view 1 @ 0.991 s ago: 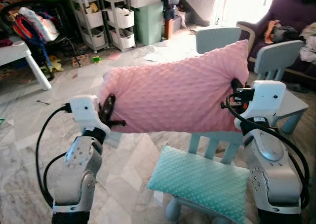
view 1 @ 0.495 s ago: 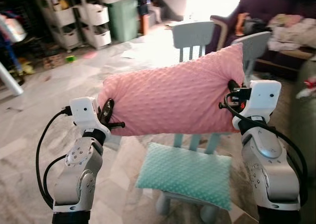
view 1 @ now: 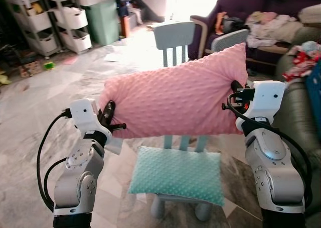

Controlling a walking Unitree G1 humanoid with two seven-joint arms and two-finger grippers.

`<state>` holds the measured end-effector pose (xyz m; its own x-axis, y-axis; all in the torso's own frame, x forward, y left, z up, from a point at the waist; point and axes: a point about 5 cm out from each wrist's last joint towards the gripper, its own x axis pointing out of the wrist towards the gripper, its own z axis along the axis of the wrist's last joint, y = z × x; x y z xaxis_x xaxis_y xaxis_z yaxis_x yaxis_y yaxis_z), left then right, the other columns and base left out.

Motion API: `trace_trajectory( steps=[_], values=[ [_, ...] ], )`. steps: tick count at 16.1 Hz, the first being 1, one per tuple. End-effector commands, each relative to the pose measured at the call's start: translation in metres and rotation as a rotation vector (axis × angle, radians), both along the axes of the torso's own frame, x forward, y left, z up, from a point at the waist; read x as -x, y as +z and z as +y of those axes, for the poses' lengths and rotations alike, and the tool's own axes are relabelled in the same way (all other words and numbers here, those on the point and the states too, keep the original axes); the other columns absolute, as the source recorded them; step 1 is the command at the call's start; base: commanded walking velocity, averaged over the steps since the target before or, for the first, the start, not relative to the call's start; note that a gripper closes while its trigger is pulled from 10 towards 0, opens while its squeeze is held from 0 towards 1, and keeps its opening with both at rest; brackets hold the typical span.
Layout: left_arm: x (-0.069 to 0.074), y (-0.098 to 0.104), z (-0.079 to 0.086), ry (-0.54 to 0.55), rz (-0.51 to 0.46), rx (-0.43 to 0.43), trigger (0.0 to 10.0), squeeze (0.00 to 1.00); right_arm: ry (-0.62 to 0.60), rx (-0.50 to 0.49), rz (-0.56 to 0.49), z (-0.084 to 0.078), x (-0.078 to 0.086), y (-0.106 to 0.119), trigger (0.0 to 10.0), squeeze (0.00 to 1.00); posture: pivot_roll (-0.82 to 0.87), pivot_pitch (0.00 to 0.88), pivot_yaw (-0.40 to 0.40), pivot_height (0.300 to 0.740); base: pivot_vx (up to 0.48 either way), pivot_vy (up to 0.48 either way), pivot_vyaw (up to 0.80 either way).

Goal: Move the pillow to the sofa

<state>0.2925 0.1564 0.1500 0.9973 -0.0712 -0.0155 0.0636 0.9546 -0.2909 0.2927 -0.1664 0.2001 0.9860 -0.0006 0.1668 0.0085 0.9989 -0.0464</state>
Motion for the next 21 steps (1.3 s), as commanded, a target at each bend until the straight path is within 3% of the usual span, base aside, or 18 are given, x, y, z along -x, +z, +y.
trace_trajectory(
  steps=[1,5,13,21],
  values=[
    [-0.0012,0.0040,0.0023,0.014,-0.007,0.003,10.0,0.00,-0.008,0.006,-0.022,-0.0013,-0.0006,0.0064,10.0,0.00,-0.18,0.000,0.022,0.740,0.000,0.000,-0.77],
    [0.0015,0.0048,0.0019,0.003,0.000,0.020,10.0,0.00,-0.011,0.008,-0.021,-0.0016,0.0018,0.0057,10.0,0.00,-0.17,0.000,0.022,0.740,0.000,0.000,-0.77],
    [0.0039,0.0049,0.0027,-0.014,0.020,0.027,10.0,0.00,-0.006,0.039,-0.027,0.0006,0.0047,0.0048,10.0,0.00,-0.17,0.000,0.028,0.740,0.000,0.000,0.00],
    [0.0015,0.0049,0.0019,-0.030,0.033,0.028,10.0,0.00,-0.009,0.033,-0.027,0.0003,0.0047,0.0043,10.0,0.00,-0.17,0.000,0.034,0.740,0.000,0.447,0.00]
  ],
)
